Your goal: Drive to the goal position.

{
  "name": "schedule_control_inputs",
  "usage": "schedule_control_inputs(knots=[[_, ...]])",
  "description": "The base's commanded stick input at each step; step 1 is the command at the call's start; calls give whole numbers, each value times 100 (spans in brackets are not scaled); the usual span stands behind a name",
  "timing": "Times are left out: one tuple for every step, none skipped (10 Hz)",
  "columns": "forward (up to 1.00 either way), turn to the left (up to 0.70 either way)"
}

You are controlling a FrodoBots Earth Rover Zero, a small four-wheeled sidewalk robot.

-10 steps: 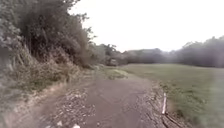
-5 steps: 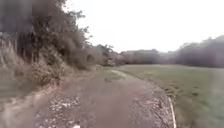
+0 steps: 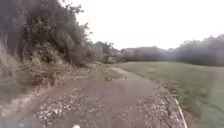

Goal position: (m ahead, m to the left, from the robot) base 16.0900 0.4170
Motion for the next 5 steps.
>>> schedule_control_inputs(knots=[[70, -14], [70, -14], [70, -14], [70, -14], [70, -14]])
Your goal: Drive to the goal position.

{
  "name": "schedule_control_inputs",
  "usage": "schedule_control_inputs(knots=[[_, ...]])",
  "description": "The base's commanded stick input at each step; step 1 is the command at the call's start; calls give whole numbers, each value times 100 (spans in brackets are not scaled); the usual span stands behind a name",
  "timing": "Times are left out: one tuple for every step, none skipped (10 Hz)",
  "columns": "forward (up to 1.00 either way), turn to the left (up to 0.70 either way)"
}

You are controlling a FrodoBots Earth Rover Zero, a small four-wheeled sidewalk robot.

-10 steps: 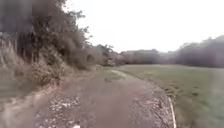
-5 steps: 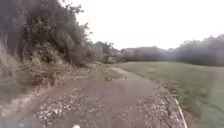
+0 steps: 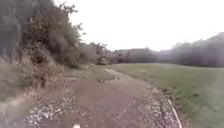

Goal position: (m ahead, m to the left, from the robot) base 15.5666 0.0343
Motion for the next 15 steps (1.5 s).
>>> schedule_control_inputs(knots=[[70, -14], [70, -14], [59, -22], [28, -45], [70, 0], [70, 0], [70, 0], [70, 0], [70, 0], [70, 0], [70, 0], [70, -13], [70, -13], [70, -14], [70, -14]])
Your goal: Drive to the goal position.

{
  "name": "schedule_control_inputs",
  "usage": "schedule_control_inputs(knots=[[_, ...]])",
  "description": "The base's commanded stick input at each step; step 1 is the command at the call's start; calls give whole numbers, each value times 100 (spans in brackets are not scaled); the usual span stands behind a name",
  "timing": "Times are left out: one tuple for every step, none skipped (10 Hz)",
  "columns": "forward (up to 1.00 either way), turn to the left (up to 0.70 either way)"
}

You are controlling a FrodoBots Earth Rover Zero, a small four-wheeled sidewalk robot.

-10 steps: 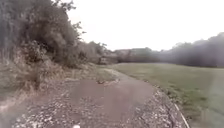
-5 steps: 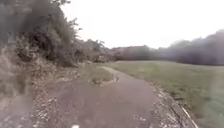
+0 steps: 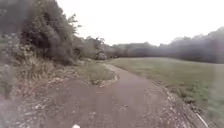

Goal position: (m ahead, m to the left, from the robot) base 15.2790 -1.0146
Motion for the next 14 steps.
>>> schedule_control_inputs(knots=[[0, -70], [0, -70], [0, -70], [0, -70], [0, -70], [0, -70], [0, -70], [0, -68], [0, -64], [0, -8], [0, -4], [6, 0], [37, 0], [69, 0]])
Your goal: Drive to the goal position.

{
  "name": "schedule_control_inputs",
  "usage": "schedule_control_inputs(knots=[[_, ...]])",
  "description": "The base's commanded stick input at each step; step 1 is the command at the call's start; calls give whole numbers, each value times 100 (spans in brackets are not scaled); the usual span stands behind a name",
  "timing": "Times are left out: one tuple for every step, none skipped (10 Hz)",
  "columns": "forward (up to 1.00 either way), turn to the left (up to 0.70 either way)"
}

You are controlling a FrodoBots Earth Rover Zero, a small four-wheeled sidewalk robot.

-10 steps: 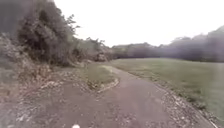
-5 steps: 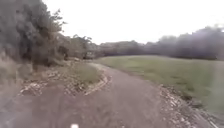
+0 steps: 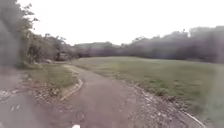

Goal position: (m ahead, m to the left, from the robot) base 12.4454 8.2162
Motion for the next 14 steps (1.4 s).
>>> schedule_control_inputs(knots=[[70, 0], [70, 0], [70, 0], [70, 0], [70, 3], [70, 8], [70, 14], [70, 14], [70, 14], [70, 14], [70, 14], [70, 14], [70, 14], [70, 12]])
